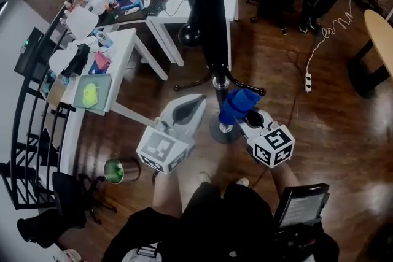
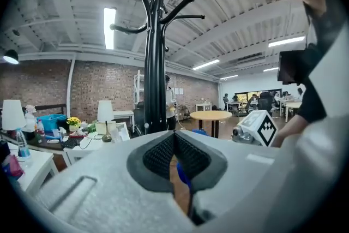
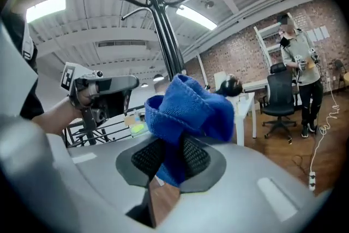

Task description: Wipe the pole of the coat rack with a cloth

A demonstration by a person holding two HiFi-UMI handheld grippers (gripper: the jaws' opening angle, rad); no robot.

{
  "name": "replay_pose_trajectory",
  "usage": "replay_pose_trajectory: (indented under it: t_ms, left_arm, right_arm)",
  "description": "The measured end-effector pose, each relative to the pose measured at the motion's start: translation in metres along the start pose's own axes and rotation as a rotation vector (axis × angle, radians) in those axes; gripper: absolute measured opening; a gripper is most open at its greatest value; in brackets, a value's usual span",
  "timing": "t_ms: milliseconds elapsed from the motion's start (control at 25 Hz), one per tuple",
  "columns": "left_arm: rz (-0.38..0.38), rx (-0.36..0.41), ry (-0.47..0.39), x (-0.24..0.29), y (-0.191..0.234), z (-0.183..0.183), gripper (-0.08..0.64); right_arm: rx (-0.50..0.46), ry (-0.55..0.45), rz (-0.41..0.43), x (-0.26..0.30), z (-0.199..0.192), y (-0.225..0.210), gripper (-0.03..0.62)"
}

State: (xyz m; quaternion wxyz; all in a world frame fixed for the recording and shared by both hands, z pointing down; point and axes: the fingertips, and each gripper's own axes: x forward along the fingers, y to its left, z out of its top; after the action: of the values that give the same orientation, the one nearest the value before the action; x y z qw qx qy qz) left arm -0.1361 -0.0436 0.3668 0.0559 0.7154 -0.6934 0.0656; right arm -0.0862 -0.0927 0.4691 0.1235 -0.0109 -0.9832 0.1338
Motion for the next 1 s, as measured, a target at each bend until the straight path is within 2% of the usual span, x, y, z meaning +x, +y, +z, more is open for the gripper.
replay_pose_trajectory:
  t_ms: [120,240,320,400,520,600,720,880,1000]
  left_arm:
    - [-0.003,-0.015,0.031,0.004,0.003,-0.035,0.002]
    - [-0.032,0.008,0.022,0.014,0.004,-0.080,0.002]
    - [-0.031,0.033,-0.030,0.022,0.014,-0.109,0.002]
    - [-0.020,0.057,-0.107,0.031,0.028,-0.136,0.002]
    - [0.005,0.102,-0.211,0.046,0.046,-0.180,0.002]
    - [0.021,0.136,-0.248,0.057,0.051,-0.217,0.002]
    - [0.032,0.155,-0.291,0.069,0.048,-0.277,0.002]
    - [0.017,0.159,-0.254,0.081,0.040,-0.364,0.002]
    - [0.020,0.130,-0.213,0.089,0.045,-0.418,0.002]
  right_arm:
    - [0.016,0.032,-0.002,0.035,-0.022,-0.008,0.069]
    - [-0.035,-0.070,-0.001,0.061,-0.016,-0.011,0.069]
    - [-0.120,-0.184,-0.035,0.072,-0.010,-0.014,0.071]
    - [-0.178,-0.283,-0.032,0.081,-0.013,-0.016,0.071]
    - [-0.233,-0.363,0.003,0.095,-0.046,-0.022,0.069]
    - [-0.270,-0.397,0.005,0.106,-0.081,-0.033,0.069]
    - [-0.250,-0.402,0.004,0.122,-0.157,-0.057,0.069]
    - [-0.196,-0.327,-0.010,0.151,-0.278,-0.096,0.069]
    - [-0.143,-0.254,-0.030,0.176,-0.364,-0.124,0.071]
